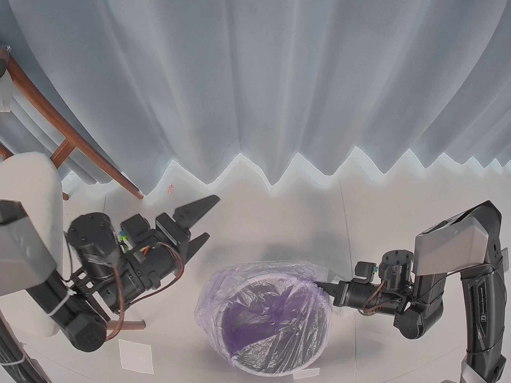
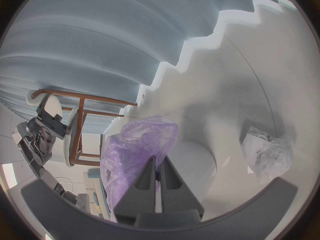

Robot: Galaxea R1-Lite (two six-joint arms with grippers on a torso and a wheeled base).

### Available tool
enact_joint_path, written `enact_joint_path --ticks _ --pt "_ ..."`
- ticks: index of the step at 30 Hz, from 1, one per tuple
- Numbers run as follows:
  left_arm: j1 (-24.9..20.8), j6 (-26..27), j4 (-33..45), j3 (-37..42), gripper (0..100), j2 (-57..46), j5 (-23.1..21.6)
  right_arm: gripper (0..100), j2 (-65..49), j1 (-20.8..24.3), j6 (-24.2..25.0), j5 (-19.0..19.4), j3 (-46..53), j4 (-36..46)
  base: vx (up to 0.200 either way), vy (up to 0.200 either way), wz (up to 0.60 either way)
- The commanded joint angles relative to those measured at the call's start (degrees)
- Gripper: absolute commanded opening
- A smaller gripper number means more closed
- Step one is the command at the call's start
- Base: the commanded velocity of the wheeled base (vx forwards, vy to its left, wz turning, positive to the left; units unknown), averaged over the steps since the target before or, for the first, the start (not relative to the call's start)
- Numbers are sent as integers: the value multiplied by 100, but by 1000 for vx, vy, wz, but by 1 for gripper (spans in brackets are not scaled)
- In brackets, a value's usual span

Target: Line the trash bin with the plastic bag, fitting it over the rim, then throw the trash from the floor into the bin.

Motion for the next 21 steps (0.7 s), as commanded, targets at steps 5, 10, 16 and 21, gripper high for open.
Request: enact_joint_path --ticks 5,10,16,21 --pt "153 241 -3 360 100 -2059 -727 100 -49 155 18 -566 197 -102 0 0 0" --pt "276 162 6 228 100 -2015 -718 100 -875 208 317 -883 786 -102 0 0 0" --pt "434 162 -3 114 100 -1576 -692 100 -1842 489 1020 -900 1032 -102 -200 0 0" --pt "381 162 -3 193 100 -1470 -709 100 -1877 348 739 -1032 883 -102 -200 0 0"
